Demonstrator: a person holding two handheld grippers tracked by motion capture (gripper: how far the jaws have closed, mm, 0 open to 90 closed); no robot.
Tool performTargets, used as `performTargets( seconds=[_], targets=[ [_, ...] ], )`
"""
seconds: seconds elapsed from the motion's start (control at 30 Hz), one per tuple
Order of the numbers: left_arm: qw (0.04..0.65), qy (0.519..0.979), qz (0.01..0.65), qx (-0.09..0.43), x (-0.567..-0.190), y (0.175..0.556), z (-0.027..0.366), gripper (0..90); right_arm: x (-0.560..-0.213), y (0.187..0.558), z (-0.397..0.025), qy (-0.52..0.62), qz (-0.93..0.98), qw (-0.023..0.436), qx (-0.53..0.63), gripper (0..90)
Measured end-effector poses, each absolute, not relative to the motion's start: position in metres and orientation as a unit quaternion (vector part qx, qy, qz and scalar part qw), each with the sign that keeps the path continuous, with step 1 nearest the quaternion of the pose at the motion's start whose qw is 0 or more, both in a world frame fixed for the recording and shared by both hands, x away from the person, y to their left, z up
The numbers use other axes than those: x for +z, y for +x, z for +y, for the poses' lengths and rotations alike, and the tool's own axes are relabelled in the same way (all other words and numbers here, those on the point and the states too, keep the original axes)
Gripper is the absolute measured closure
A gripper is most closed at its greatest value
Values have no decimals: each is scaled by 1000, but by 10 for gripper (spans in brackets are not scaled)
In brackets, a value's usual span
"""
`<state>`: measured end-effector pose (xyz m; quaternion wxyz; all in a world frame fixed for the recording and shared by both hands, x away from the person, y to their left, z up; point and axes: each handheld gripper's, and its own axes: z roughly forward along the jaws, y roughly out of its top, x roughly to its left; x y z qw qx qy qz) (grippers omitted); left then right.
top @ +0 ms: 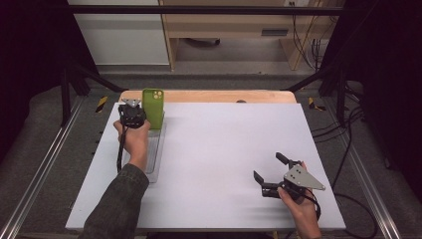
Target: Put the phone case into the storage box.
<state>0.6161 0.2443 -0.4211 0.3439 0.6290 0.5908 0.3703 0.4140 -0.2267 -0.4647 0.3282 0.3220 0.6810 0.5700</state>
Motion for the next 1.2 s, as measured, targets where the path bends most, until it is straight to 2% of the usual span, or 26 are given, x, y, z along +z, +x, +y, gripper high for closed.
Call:
performTargets(
  seconds=[0.13,0.27,0.4,1.07,1.2],
  targets=[
    [355,630,566,396,-411,609,241,652,-465,414,-226,322,681,328,570,29],
    [377,635,545,396,-402,601,238,493,-465,414,-226,321,681,329,570,29],
    [400,637,533,387,-397,596,236,385,-464,413,-227,322,680,331,570,29],
    [447,654,498,354,-392,591,234,84,-464,413,-227,323,680,332,569,27],
    [457,656,487,352,-390,589,232,57,-464,413,-227,323,680,332,568,27]
  ],
)
